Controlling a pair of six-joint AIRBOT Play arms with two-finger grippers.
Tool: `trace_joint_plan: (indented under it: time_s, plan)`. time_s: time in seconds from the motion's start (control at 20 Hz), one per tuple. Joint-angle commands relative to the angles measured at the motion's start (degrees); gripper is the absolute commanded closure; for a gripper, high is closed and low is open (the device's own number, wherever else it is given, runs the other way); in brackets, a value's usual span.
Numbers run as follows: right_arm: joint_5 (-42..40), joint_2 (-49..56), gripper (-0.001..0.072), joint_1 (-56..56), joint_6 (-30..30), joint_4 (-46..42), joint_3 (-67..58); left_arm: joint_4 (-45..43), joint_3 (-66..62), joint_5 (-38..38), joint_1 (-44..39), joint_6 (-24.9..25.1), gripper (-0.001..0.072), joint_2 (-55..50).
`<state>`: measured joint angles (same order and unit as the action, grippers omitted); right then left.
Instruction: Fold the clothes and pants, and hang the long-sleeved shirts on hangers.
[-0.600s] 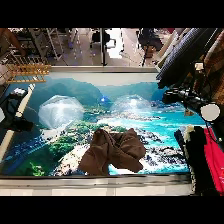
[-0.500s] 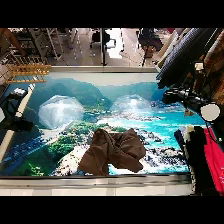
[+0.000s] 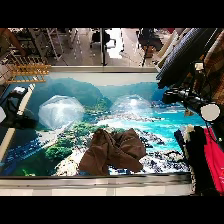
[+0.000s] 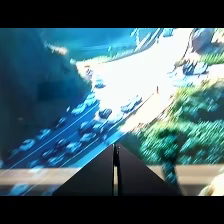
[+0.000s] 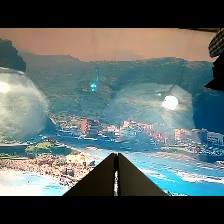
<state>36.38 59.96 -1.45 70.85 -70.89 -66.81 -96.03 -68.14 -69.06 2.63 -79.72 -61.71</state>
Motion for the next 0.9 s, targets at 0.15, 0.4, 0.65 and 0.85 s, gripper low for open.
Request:
trace_joint_plan:
  time_s: [0.15,0.4,0.65,0.85]
  plan:
    - [-1.6,0.09,0.0697,0.07,0.35,1.49,0.02,13.46,0.04,9.18,-0.02,-5.62,0.07,-2.25]
    - [-1.2,-1.92,0.0696,0.0,0.37,2.91,-1.16,24.52,0.04,7.37,-0.02,0.94,0.034,-3.34]
    - [12.15,-8.44,0.0693,0.0,0.55,-10.21,-1.64,35.43,2.58,0.37,-0.37,7.56,-0.0001,-3.21]
    - [41.53,-11.5,0.0446,0.0,-5.7,-4.9,-0.7,51.76,16.74,2.67,-6.01,20.74,0.0,-3.21]
